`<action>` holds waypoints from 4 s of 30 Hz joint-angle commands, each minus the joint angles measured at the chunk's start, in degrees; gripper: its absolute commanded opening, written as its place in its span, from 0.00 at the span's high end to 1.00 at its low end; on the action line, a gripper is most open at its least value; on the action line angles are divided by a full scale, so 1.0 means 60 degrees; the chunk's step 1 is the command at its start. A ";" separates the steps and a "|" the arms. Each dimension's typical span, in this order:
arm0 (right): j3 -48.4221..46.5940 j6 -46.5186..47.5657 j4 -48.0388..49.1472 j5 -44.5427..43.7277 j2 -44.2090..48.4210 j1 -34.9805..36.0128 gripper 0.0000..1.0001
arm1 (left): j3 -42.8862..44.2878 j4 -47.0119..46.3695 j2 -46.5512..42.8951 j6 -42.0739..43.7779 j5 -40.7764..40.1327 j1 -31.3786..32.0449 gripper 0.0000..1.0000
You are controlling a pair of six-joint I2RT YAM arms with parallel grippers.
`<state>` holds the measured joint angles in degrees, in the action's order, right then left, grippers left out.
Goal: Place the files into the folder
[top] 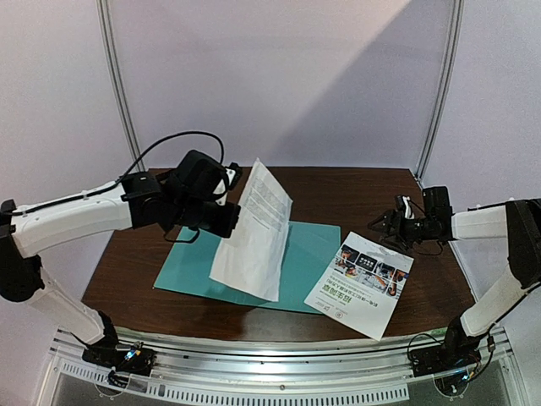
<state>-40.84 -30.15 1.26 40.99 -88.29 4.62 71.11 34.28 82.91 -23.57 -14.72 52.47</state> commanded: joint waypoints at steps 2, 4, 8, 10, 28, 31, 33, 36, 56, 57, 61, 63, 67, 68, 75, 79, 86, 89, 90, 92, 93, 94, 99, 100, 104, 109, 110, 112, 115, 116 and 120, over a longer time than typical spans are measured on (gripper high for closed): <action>-0.0225 0.0064 0.0191 -0.0158 0.0039 0.0234 0.15 | -0.0186 0.1496 -0.0941 0.0248 -0.0531 -0.0510 1.00; -0.0225 0.0045 0.0214 -0.0164 -0.0018 0.0289 0.15 | -0.0156 0.2035 -0.1186 0.0368 -0.0526 -0.0674 1.00; -0.0247 0.0030 0.0237 -0.0174 -0.0089 0.0378 0.15 | -0.0062 0.2933 -0.1499 0.0401 -0.0484 -0.1022 1.00; -0.0254 0.0030 0.0234 -0.0168 -0.0119 0.0412 0.15 | -0.0015 0.3180 -0.1577 0.0442 -0.0424 -0.1178 1.00; -0.0224 0.0074 0.0317 -0.0130 -0.0472 0.0504 0.18 | -0.0907 0.2275 -0.1212 0.1544 0.0202 -0.2601 1.00; -0.0224 0.0114 0.0354 -0.0097 -0.0553 0.0504 0.19 | -0.1317 0.1541 -0.0995 0.2074 0.0610 -0.2770 1.00; -0.0210 0.0124 0.0390 -0.0084 -0.0601 0.0505 0.19 | -0.1480 0.1262 -0.0651 0.2356 0.0616 -0.2946 1.00; -0.0210 0.0144 0.0406 -0.0055 -0.0675 0.0505 0.19 | -0.1526 0.1094 -0.0272 0.2576 0.0343 -0.3118 1.00; -0.0334 0.0308 0.0292 -0.0085 -0.0856 0.0503 0.20 | -0.2327 0.0082 0.0401 0.2746 0.1146 -0.4570 1.00; -0.0341 0.0319 0.0291 -0.0080 -0.0867 0.0515 0.20 | -0.2341 0.0035 0.0404 0.2754 0.1180 -0.4570 1.00; -0.0341 0.0309 0.0289 -0.0052 -0.0914 0.0508 0.20 | -0.2409 -0.0145 0.0391 0.2571 0.1262 -0.4714 1.00; -0.0341 0.0308 0.0295 -0.0041 -0.0927 0.0512 0.20 | -0.2398 -0.0204 0.0419 0.2601 0.1293 -0.4741 1.00; -0.0327 0.0326 0.0289 -0.0040 -0.0942 0.0514 0.21 | -0.2282 -0.0338 0.0504 0.2494 0.1312 -0.4799 1.00; -0.0327 0.0331 0.0289 -0.0039 -0.0944 0.0509 0.21 | -0.2262 -0.0382 0.0538 0.2459 0.1349 -0.4807 1.00; -0.0311 0.0360 0.0289 -0.0033 -0.0959 0.0506 0.21 | -0.2184 -0.0467 0.0777 0.2434 0.1386 -0.4827 1.00; -0.0300 0.0358 0.0331 -0.0019 -0.0987 0.0506 0.21 | -0.2126 -0.0518 0.0835 0.2427 0.1435 -0.4827 1.00; -0.0294 0.0338 0.0347 -0.0015 -0.1017 0.0503 0.21 | -0.2024 -0.0435 0.0984 0.2405 0.1173 -0.4833 1.00; -0.0285 0.0337 0.0347 -0.0016 -0.1017 0.0515 0.21 | -0.2034 -0.0426 0.0992 0.2337 0.1024 -0.4822 0.99; -0.0285 0.0349 0.0336 -0.0014 -0.1017 0.0513 0.21 | -0.2044 -0.0428 0.0985 0.2313 0.0982 -0.4832 0.98; -0.0289 0.0352 0.0333 -0.0019 -0.1028 0.0502 0.21 | -0.2051 -0.0412 0.0963 0.2267 0.0905 -0.4833 0.97; -0.0295 0.0352 0.0336 -0.0011 -0.1019 0.0502 0.21 | -0.2065 -0.0413 0.0943 0.2260 0.0859 -0.4833 0.95; -0.0294 0.0341 0.0333 -0.0010 -0.1018 0.0502 0.21 | -0.2067 -0.0408 0.0933 0.2237 0.0824 -0.4833 0.94; -0.0298 0.0345 0.0304 -0.0029 -0.0981 0.0506 0.21 | -0.2074 -0.0348 0.0930 0.2157 0.0556 -0.4833 0.83; -0.0303 0.0347 0.0292 -0.0023 -0.0982 0.0501 0.21 | -0.2073 -0.0330 0.0921 0.2156 0.0506 -0.4833 0.81; -0.0374 0.0363 0.0222 -0.0039 -0.0973 0.0503 0.21 | -0.2041 -0.0372 0.0757 0.2089 0.0302 -0.4833 0.69; -0.0469 0.0374 0.0171 -0.0054 -0.0945 0.0510 0.20 | -0.1990 -0.0519 0.0388 0.2021 -0.0019 -0.4829 0.50; -0.0502 0.0362 0.0184 -0.0052 -0.0924 0.0529 0.20 | -0.1962 -0.0514 0.0333 0.1991 -0.0104 -0.4833 0.48; -0.0592 0.0318 0.0159 -0.0081 -0.0890 0.0533 0.20 | -0.1879 -0.0480 0.0208 0.1929 -0.0262 -0.4808 0.44; -0.0923 0.0419 -0.0163 -0.0468 -0.0773 0.0775 0.19 | -0.1703 -0.0240 0.0068 0.1788 -0.0335 -0.4684 0.41; -0.1059 0.0584 -0.0425 -0.0629 -0.0710 0.0900 0.19 | -0.1675 -0.0155 0.0031 0.1757 -0.0376 -0.4582 0.41; -0.1434 0.0944 -0.0897 -0.1223 -0.0544 0.1575 0.19 | -0.1890 -0.0214 -0.0284 0.1439 -0.0135 -0.4212 0.46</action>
<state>-46.98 -27.33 -0.34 37.82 -93.54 10.46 59.86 32.32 83.72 -12.73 -16.10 25.12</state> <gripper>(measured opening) 0.808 0.563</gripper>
